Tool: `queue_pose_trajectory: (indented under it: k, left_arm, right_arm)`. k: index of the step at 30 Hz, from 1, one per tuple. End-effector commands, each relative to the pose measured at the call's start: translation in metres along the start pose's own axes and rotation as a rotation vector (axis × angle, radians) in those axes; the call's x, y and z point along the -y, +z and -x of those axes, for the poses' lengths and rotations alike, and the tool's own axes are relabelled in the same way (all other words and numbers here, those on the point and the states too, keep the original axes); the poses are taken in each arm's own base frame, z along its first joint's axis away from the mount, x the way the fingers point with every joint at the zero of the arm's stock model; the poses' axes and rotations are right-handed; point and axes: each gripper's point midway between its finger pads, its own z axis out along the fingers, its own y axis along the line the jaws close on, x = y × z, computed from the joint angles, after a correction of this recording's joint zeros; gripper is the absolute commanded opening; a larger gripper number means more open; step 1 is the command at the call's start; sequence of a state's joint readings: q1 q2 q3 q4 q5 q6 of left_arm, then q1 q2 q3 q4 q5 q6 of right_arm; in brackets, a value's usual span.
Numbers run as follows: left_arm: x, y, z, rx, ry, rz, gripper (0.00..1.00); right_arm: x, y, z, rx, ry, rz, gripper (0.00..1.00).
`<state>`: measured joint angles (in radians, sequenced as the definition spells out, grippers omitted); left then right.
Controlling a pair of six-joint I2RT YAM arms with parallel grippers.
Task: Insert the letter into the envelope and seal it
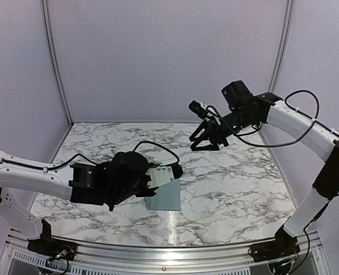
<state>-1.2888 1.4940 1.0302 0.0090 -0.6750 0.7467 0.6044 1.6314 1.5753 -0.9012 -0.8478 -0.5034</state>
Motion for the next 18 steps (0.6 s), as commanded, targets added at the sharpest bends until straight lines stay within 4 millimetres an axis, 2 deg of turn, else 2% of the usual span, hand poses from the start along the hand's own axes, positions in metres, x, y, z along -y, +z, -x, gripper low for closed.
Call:
queue_pose_trajectory:
  k: [1,7,9,12,14,18]
  left_arm:
    - [0.003,-0.012,0.022,0.188,-0.497,-0.155,0.04]
    - [0.018,-0.026,0.03,0.337,-0.768,-0.321,0.04]
    - [0.023,-0.031,0.033,0.377,-0.818,-0.369,0.04]
    - [0.027,-0.035,0.035,0.416,-0.889,-0.422,0.04]
    - [0.03,-0.037,0.037,0.429,-0.906,-0.447,0.04]
    - [0.035,-0.039,0.037,0.434,-0.911,-0.472,0.04]
  right_arm:
    - [-0.013,-0.033,0.012,0.022,-0.133,-0.046,0.53]
    - [-0.032,-0.034,-0.012,-0.021,-0.275,-0.029,0.5]
    - [-0.048,-0.023,-0.017,-0.036,-0.328,0.005,0.5]
    - [-0.068,0.003,-0.029,-0.102,-0.379,0.042,0.5]
    - [-0.072,0.019,-0.035,-0.14,-0.387,0.055,0.5]
    - [-0.076,0.032,-0.03,-0.143,-0.37,0.095,0.49]
